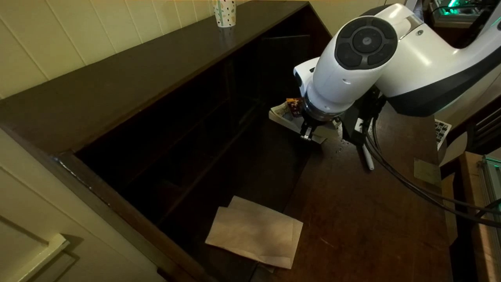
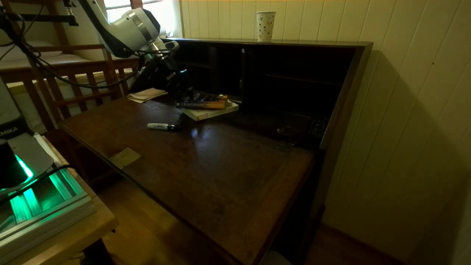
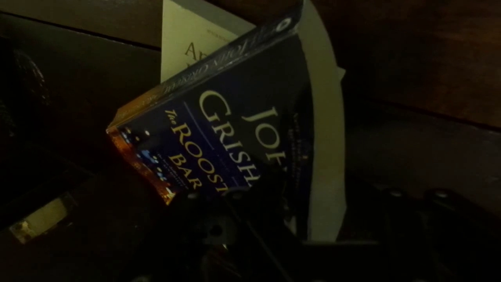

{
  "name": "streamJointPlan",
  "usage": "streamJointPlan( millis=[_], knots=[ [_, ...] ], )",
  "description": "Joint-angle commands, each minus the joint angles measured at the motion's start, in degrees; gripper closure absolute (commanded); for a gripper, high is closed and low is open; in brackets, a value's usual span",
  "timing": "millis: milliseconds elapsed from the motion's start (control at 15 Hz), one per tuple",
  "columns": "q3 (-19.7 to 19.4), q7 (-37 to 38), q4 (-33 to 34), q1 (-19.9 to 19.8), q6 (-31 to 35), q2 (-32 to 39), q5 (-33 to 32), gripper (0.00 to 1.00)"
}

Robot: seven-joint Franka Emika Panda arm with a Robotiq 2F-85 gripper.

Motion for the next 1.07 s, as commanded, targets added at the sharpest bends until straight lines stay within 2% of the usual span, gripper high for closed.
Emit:
streamJointPlan(
  millis=[0,400,867,1000],
  knots=[
    [0.7,-5.7,-2.6,0.5,-1.0,-5.4,4.8,0.88],
    [0.3,-7.4,-4.8,0.4,-1.2,-13.6,7.7,0.88],
    [0.5,-7.0,-5.3,0.2,-1.1,-16.7,7.2,0.88],
    [0.4,-6.6,-5.3,0.1,-1.5,-16.5,7.1,0.4]
  ],
)
